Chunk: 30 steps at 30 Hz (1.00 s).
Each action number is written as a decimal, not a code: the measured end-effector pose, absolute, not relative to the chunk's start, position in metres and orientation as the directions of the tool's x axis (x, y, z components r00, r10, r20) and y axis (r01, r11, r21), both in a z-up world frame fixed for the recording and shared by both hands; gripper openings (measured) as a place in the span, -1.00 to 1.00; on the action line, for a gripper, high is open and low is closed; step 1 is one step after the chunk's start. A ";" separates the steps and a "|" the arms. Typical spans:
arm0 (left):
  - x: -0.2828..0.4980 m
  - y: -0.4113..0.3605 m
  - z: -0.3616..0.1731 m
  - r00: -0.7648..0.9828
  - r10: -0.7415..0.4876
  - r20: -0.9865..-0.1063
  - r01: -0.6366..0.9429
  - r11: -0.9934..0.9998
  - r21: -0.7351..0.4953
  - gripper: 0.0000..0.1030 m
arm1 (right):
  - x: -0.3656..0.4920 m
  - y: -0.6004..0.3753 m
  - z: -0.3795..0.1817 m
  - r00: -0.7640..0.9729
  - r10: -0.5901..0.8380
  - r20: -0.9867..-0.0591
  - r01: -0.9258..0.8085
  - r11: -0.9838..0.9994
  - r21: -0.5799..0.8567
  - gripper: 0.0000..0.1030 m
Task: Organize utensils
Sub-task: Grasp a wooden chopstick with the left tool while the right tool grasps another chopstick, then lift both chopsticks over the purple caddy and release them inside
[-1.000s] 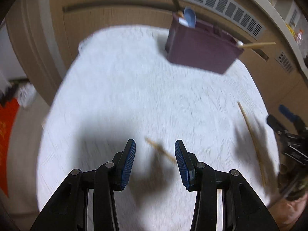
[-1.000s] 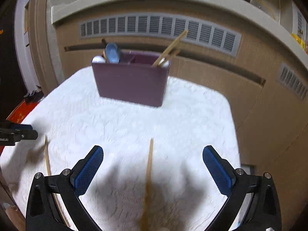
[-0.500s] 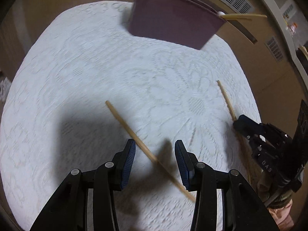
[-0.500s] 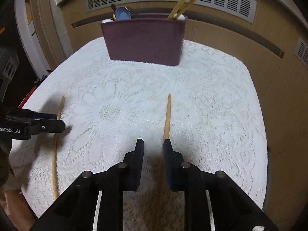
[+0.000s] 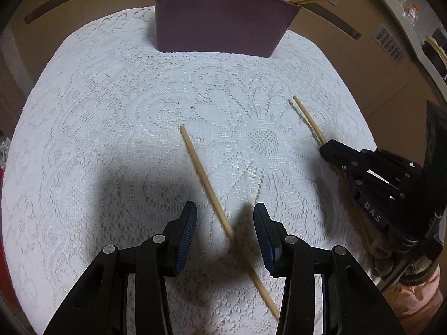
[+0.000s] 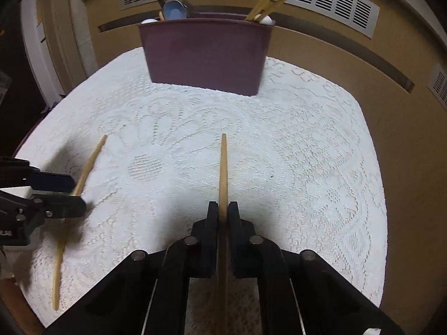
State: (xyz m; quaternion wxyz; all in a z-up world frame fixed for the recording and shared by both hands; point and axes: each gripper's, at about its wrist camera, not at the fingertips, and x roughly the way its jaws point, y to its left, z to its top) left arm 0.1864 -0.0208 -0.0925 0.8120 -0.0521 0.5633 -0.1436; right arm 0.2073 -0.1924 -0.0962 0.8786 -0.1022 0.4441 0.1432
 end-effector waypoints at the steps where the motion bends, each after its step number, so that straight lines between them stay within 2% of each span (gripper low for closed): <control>1: 0.186 -0.022 -0.092 0.323 -0.286 -0.902 0.175 0.955 -0.240 -0.16 | 0.205 -0.193 -0.093 0.567 0.177 -0.805 -0.346 0.937 -0.038 -0.86; 6: 0.188 -0.023 -0.093 0.324 -0.261 -0.909 0.167 0.962 -0.217 -0.23 | 0.191 -0.201 -0.073 0.595 0.216 -0.774 -0.347 0.938 -0.006 -0.86; 11: 0.198 -0.026 -0.095 0.387 -0.197 -0.901 0.159 0.976 -0.145 -0.66 | 0.184 -0.208 -0.064 0.609 0.237 -0.757 -0.349 0.937 0.013 -0.86; 17: 0.191 -0.038 -0.095 0.469 -0.193 -0.862 0.243 0.966 -0.084 -0.91 | 0.180 -0.213 -0.063 0.613 0.248 -0.750 -0.336 0.941 0.036 -0.86; 30: 0.143 -0.026 -0.020 0.634 -0.283 -0.720 0.286 0.951 -0.122 -0.91 | 0.161 -0.220 -0.029 0.633 0.314 -0.708 -0.335 0.935 0.114 -0.86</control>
